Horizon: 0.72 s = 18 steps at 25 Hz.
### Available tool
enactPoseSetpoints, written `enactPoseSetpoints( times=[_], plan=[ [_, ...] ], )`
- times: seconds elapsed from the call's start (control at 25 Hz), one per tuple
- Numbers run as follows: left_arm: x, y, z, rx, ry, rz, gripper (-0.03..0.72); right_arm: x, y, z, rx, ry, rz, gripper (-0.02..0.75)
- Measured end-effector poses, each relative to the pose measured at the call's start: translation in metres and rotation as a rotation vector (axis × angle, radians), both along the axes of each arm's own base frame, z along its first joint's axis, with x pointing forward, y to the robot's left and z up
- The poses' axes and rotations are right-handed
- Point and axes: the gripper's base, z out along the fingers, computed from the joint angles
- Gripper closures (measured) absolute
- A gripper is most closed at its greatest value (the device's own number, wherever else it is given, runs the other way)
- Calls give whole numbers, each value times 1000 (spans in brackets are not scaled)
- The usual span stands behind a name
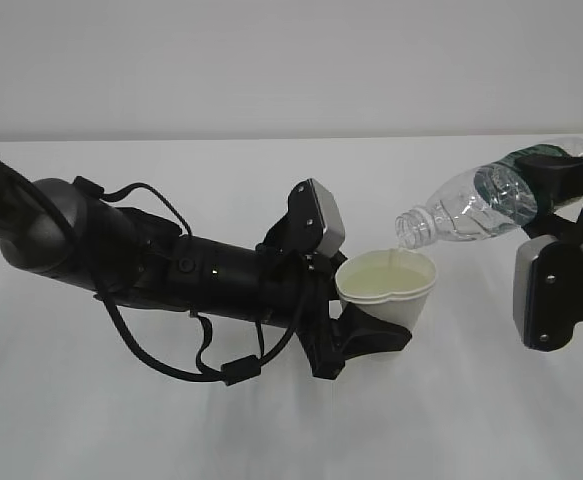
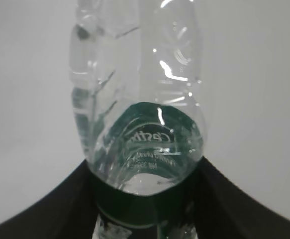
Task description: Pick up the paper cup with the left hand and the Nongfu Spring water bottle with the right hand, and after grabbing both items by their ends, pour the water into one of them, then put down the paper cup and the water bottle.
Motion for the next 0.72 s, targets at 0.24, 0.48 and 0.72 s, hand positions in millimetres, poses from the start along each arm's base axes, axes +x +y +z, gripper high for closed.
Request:
enactPoseSetpoints(
  times=[0.24,0.48,0.72],
  plan=[
    [0,0,0,0,2,1,246,0,0,0,0,-2,0,338],
    [0,0,0,0,2,1,246,0,0,0,0,-2,0,338],
    [0,0,0,0,2,1,246,0,0,0,-1,-2,2,339]
  ],
)
